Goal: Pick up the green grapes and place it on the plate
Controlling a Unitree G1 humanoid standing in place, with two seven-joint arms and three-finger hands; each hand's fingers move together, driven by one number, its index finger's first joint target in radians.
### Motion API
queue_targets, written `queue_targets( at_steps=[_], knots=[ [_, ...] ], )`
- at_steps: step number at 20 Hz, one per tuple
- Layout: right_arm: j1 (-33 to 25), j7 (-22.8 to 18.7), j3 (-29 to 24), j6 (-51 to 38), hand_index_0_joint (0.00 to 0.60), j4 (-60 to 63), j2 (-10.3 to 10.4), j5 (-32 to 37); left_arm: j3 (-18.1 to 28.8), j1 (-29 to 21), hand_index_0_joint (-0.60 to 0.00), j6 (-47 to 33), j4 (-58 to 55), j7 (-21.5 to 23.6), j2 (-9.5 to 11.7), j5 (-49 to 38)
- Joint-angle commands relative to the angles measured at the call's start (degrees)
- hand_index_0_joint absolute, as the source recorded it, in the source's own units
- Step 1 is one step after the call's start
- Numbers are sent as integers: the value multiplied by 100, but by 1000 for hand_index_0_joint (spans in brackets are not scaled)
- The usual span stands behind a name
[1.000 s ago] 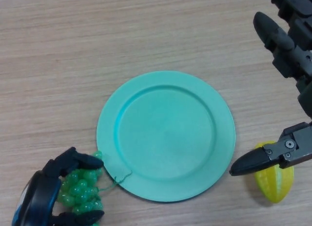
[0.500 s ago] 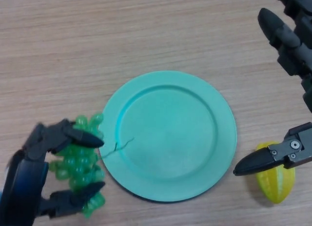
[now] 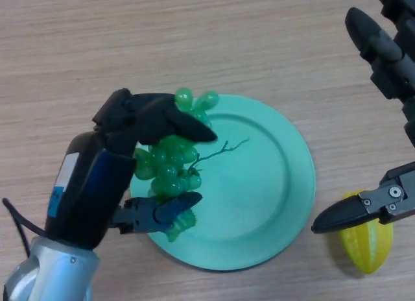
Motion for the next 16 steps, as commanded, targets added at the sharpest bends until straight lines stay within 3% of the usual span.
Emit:
queue_targets(
  at_steps=[1, 8, 12, 13, 16],
  knots=[
    [-86, 9, -605, -851, 0, -273, -50, -48, 8, -254, -8, -105, -414, -34, 103, -806],
    [-157, -12, -654, -685, 0, -273, -108, -12, 188, -391, 0, 1022, -984, -632, 181, -1366],
    [-217, 4, -659, -629, 0, -273, -108, -32, 955, -757, 0, 1981, -1714, -710, 265, -1960],
    [-229, 50, -611, -603, 0, -273, -27, -126, 1311, -896, 0, 2460, -1977, -706, 321, -2334],
    [-253, -2, -638, -836, 0, -273, 52, -63, 2048, -1024, 0, 2905, -2139, -568, 453, -3345]
  ],
)
